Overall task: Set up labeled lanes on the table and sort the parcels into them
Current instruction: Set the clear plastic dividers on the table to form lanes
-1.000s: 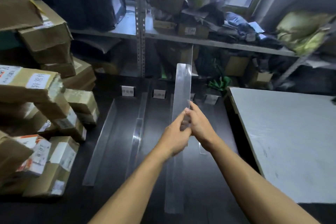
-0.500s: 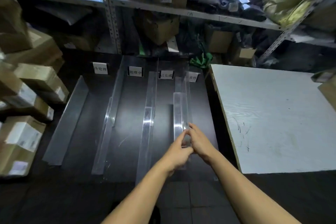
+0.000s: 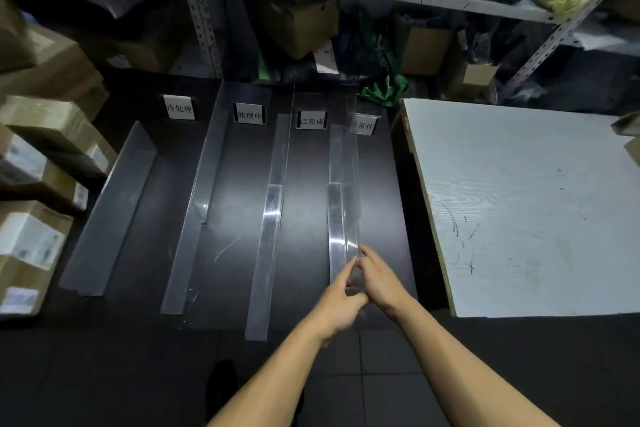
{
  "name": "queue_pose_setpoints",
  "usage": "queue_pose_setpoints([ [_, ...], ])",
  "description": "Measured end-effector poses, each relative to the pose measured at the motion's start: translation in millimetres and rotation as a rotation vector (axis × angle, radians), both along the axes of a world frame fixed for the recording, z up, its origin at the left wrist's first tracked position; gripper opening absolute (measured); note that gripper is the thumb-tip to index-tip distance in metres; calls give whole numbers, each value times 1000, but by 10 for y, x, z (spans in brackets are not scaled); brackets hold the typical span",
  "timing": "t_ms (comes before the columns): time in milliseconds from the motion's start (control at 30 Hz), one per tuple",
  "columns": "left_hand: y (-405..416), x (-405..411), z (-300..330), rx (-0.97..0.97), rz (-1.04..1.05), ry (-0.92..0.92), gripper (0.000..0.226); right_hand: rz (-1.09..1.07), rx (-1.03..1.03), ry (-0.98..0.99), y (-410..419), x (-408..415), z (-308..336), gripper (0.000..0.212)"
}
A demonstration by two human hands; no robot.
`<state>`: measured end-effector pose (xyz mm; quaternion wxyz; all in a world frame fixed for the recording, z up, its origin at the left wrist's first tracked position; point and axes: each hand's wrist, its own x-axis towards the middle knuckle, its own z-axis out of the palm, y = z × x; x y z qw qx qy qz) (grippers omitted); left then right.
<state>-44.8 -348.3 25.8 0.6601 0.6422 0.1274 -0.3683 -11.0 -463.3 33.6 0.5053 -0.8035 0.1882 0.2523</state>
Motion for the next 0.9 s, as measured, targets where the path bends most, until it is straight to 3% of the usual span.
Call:
queue_pose_setpoints([
  [467, -23, -11, -124, 136, -64, -117, 76, 47, 13, 60, -47, -57, -94, 49],
  [900, 6, 195, -27, 185, -67, -198, 80, 85, -134, -26, -56, 93, 87, 56],
])
